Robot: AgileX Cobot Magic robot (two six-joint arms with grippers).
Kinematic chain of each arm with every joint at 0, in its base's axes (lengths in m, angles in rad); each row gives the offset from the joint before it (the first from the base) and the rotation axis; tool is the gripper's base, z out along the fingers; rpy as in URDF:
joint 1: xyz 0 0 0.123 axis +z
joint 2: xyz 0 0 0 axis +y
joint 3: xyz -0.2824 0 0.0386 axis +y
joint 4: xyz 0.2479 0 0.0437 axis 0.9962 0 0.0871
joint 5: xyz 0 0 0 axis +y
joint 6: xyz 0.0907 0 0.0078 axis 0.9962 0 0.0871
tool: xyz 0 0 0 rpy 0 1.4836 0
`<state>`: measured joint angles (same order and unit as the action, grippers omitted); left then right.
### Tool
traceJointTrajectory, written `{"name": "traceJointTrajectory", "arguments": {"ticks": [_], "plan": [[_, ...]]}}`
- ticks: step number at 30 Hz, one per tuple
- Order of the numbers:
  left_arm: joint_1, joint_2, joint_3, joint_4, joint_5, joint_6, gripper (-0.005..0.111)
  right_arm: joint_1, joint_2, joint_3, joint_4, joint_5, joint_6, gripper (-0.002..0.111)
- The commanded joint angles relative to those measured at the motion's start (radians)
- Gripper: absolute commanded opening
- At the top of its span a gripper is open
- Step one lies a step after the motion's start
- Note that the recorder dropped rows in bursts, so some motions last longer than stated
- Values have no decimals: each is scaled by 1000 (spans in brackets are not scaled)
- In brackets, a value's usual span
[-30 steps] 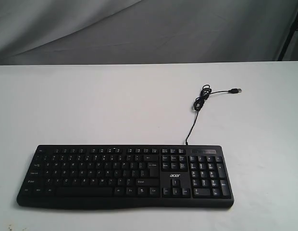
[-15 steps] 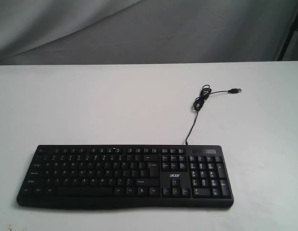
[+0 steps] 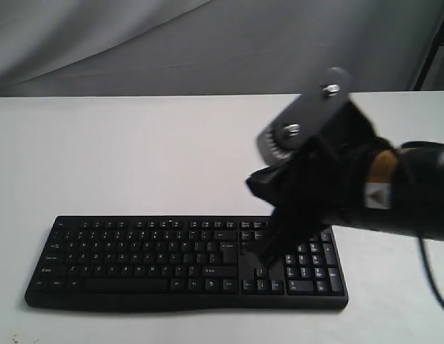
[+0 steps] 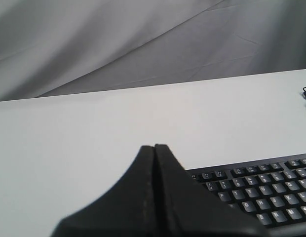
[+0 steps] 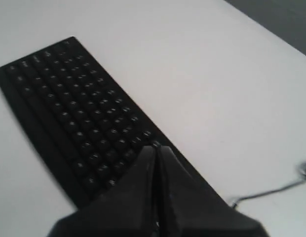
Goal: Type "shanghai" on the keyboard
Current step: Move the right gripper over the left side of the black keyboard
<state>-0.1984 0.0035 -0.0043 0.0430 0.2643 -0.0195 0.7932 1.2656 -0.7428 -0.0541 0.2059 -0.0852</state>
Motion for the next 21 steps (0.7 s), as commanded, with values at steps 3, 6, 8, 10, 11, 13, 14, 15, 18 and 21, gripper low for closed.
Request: {"name": "traceJointTrajectory", "arguments": {"ticks": [3,6,8,10,11,13,14,15,18,21], "plan": [[-4,-3,4,1,-5,-3,0,95,217,-114,82,-22,109,0],[-4,-3,4,1,-5,-3,0,125,281,-145,154,-22,121,0],[-4,-3,4,1,-5,-3,0,152,315,-168,163,-22,114,0],[-4,-3,4,1,-5,-3,0,179,348,-195,163,-22,110,0],[-4,-3,4,1,-5,-3,0,196,369,-214,161,-22,108,0],[-4,-3,4,1,-5,-3,0,222,413,-253,159,-23,95,0],[-4,-3,4,1,-5,-3,0,230,439,-280,159,-23,85,0],[-4,-3,4,1,-5,-3,0,233,467,-308,159,-23,85,0],[-4,-3,4,1,-5,-3,0,233,557,-407,159,-18,73,0],[-4,-3,4,1,-5,-3,0,233,649,-517,159,19,39,0]]}}
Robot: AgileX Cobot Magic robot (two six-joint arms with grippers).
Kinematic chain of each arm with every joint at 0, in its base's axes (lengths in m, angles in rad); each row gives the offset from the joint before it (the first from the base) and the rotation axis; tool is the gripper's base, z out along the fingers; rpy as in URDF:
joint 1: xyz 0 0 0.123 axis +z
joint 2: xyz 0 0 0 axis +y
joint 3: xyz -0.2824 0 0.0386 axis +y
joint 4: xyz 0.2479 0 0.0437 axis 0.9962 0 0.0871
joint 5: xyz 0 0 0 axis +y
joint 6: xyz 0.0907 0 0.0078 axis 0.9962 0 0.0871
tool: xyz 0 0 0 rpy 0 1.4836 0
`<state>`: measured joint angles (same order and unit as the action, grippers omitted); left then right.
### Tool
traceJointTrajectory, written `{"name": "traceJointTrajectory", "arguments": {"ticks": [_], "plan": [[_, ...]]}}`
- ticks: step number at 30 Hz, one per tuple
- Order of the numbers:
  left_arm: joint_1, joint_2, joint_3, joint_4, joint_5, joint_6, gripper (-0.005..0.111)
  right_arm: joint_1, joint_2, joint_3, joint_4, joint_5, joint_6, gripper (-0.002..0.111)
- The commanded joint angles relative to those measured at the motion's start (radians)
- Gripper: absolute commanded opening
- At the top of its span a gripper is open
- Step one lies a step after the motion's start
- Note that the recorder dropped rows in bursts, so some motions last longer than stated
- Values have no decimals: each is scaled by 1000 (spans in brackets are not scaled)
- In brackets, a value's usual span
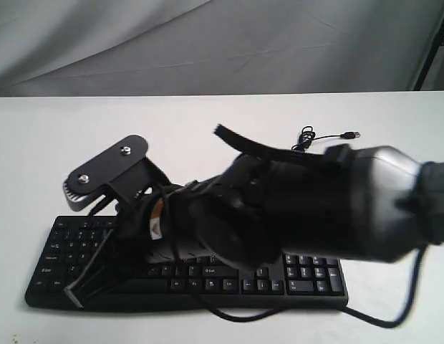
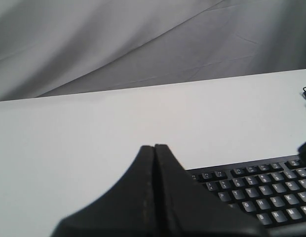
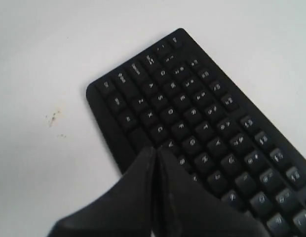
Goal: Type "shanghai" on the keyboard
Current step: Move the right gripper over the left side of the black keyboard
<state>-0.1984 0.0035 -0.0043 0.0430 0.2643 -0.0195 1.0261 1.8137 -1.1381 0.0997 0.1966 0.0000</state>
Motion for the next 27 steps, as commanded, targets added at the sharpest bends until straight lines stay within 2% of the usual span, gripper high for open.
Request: {"name": "traceJointTrajectory", "arguments": {"ticks": [1,6,9,27], "plan": [[-4,-3,4,1,-5,-3,0,0,129,-158,5,46,-57,0],[-4,-3,4,1,-5,-3,0,0,303,-415,5,204,-119,0],[-4,-3,4,1,-5,-3,0,0,373,-506,5,220,-154,0],[-4,-3,4,1,-5,-3,0,-12,481,-534,-4,168,-233,0]]}}
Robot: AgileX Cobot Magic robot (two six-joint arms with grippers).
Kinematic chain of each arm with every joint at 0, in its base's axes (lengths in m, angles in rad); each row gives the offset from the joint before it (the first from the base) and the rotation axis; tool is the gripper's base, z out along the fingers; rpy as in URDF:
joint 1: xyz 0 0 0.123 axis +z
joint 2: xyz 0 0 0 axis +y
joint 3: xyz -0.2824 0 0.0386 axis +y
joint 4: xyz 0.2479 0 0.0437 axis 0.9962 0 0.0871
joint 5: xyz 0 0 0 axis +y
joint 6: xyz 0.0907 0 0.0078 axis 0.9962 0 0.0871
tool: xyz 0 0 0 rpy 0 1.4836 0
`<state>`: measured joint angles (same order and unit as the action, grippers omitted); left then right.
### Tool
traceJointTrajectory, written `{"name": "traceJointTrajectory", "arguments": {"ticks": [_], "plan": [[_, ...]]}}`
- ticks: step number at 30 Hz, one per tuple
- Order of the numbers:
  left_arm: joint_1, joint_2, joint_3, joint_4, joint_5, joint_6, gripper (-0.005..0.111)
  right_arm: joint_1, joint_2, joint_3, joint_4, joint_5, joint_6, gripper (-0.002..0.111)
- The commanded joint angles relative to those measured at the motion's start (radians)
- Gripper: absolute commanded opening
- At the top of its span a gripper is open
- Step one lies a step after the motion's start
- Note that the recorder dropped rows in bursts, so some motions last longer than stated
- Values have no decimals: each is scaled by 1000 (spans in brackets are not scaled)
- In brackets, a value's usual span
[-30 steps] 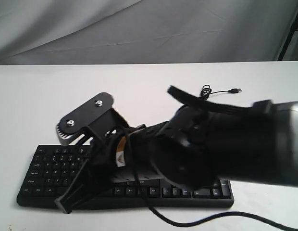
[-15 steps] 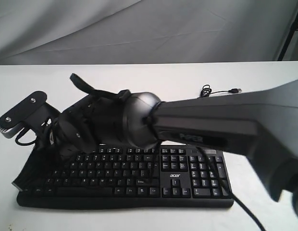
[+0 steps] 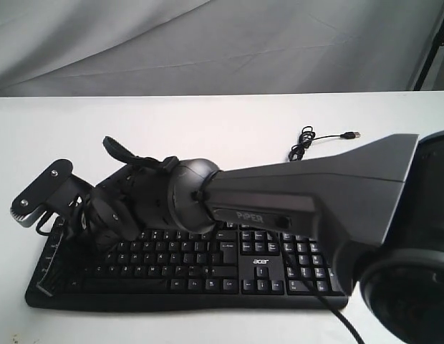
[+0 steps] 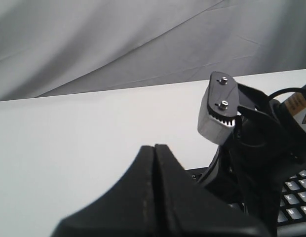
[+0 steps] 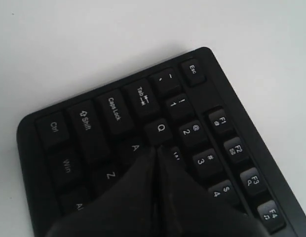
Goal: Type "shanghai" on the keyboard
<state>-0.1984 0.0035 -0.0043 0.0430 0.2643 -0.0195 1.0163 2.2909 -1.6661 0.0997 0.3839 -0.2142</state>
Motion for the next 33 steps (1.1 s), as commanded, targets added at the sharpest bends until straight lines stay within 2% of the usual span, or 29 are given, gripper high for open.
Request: {"name": "traceJointTrajectory", "arguments": {"ticks": [1,33], "plan": [[-4,-3,4,1,-5,-3,0,-3,4,-6,-4,-19,-18,0],[-4,-3,4,1,-5,-3,0,-3,37,-6,-3,9,-24,0]]}}
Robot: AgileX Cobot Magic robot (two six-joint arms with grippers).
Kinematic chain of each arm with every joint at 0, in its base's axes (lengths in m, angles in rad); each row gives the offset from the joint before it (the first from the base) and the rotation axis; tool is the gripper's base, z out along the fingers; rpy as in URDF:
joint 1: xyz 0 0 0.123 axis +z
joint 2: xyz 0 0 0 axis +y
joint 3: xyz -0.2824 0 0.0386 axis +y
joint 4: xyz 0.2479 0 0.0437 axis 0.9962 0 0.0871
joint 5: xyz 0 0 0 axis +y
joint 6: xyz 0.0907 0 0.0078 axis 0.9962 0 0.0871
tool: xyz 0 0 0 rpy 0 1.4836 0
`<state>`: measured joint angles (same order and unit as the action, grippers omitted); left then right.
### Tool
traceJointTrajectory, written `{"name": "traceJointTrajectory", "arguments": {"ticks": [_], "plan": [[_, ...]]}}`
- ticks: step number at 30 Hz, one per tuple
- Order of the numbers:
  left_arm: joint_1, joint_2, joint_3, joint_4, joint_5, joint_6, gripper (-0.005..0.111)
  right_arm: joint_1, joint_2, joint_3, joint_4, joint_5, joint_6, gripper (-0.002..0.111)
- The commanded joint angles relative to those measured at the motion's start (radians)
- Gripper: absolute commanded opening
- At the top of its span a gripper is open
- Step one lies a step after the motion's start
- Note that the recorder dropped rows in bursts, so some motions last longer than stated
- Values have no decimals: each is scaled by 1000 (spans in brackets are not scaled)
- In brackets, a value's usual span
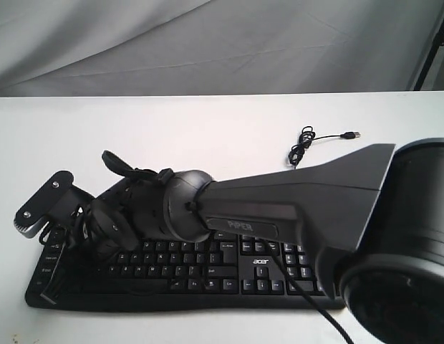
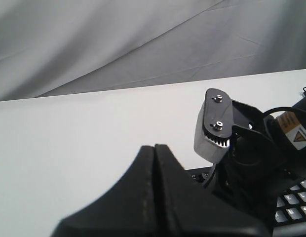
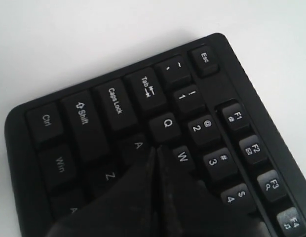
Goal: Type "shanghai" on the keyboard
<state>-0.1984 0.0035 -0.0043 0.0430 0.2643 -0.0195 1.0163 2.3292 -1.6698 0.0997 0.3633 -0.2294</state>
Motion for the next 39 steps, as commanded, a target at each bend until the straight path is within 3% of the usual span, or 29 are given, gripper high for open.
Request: {"name": "traceJointTrajectory", "arguments": {"ticks": [1,8,15,39], "plan": [[-4,-3,4,1,-5,-3,0,-3,-13,-2,-5,33,-9,0],[-4,-3,4,1,-5,-3,0,-3,-121,46,-74,53,18,0],[-4,-3,4,1,-5,-3,0,-57,-253,376,-62,-158,57,0],[-4,-3,4,1,-5,-3,0,-66,-205,388,-30,-153,53,0]]}}
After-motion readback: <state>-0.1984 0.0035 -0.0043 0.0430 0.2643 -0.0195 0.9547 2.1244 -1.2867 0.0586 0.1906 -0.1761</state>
